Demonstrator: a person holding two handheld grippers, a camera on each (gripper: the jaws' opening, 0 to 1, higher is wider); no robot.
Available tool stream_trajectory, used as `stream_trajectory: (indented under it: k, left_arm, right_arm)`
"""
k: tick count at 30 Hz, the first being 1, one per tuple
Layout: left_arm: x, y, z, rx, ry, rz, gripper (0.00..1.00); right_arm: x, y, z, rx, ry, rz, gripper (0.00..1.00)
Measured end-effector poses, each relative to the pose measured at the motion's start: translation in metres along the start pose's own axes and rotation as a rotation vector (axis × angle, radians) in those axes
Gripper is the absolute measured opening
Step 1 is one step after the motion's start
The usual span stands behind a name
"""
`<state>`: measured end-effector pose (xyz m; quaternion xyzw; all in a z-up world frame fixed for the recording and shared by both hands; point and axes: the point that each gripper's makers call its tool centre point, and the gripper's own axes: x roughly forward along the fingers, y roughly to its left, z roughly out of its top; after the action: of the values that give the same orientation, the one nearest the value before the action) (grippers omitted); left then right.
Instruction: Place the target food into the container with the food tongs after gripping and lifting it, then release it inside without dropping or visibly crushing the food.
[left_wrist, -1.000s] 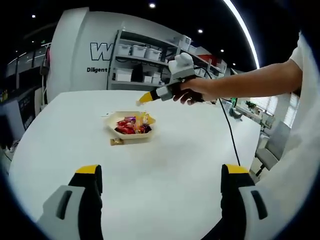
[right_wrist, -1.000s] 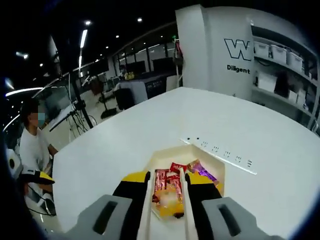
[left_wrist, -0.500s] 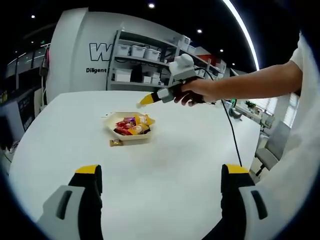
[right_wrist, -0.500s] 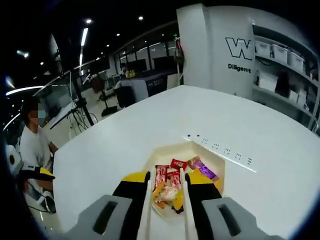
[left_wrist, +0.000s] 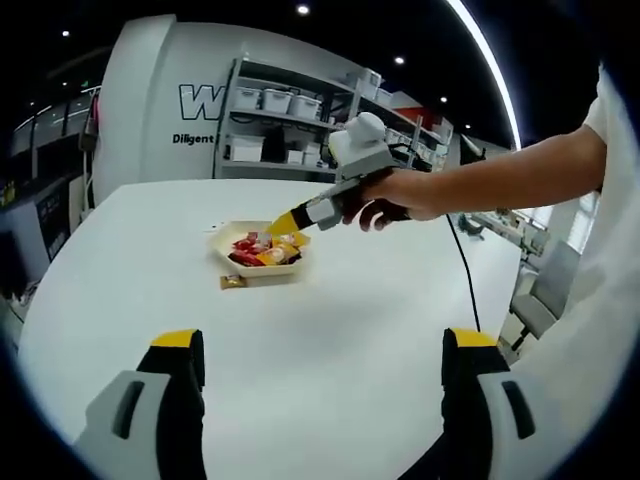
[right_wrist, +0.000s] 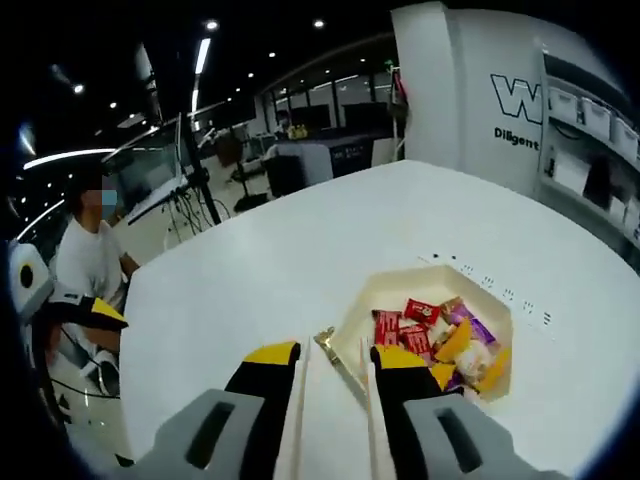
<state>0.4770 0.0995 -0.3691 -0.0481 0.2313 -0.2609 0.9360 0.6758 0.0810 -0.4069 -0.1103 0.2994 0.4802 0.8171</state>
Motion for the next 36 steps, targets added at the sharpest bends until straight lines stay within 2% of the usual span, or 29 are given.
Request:
stream_trajectory:
  k: [5, 7, 11, 15, 26, 36]
  left_arm:
    - [-0.002, 0.001, -0.001, 0.000, 0.003, 0.001, 0.95]
    - [-0.002, 0.002, -0.001, 0.000, 0.004, 0.002, 0.95]
    - [-0.005, 0.006, -0.003, -0.003, 0.005, 0.009, 0.95]
    - [-0.004, 0.008, -0.004, -0.006, 0.007, 0.011, 0.95]
    - [-0.004, 0.017, -0.005, -0.019, 0.006, 0.021, 0.95]
    - [-0.003, 0.021, -0.006, -0.030, 0.017, 0.026, 0.95]
  right_arm:
    - [0.013, 0.024, -0.010, -0.055, 0.039, 0.047, 0.23]
    - [0.025, 0.020, -0.013, -0.057, 0.045, 0.052, 0.23]
    - [0.025, 0.029, -0.015, -0.065, 0.056, 0.056, 0.23]
    - [0.037, 0.030, -0.021, -0.057, 0.062, 0.054, 0.23]
    - [0.040, 0.029, -0.029, -0.044, 0.081, 0.033, 0.23]
    - [0.055, 0.023, -0.027, -0.062, 0.072, 0.025, 0.23]
